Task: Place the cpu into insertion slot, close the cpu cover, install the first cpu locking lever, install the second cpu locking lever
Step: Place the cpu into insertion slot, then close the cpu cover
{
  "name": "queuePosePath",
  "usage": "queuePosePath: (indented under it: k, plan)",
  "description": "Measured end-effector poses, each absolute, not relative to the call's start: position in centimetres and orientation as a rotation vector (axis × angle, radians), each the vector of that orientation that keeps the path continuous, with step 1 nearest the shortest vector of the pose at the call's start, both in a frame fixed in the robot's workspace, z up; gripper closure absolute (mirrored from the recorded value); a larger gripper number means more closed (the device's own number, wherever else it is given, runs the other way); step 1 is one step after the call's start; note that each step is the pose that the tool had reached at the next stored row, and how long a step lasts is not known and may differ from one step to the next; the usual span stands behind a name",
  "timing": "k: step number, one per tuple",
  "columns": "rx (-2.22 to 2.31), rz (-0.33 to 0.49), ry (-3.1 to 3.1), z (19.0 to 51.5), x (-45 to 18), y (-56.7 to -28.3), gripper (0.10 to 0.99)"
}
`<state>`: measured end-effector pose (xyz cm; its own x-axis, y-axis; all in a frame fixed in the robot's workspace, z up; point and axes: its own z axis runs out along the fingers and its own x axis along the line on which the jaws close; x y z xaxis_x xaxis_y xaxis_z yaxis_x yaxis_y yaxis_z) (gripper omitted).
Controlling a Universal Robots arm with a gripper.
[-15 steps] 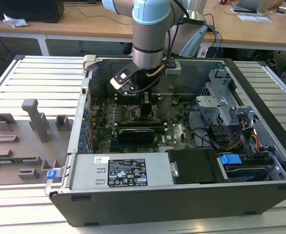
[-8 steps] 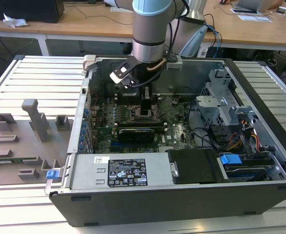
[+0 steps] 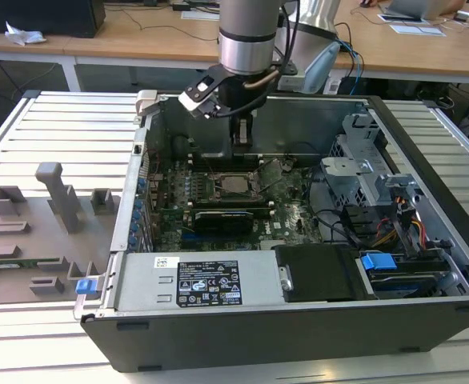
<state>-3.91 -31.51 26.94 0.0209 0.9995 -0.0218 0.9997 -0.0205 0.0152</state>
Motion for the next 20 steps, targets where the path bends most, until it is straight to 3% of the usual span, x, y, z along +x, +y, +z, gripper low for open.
queuePosePath:
  k: [6, 20]
  plan:
    - [2.226, -0.008, 2.18, 29.5, -3.9, -31.5, 0.98]
    - [2.226, -0.008, 2.18, 29.7, -3.1, -31.5, 0.98]
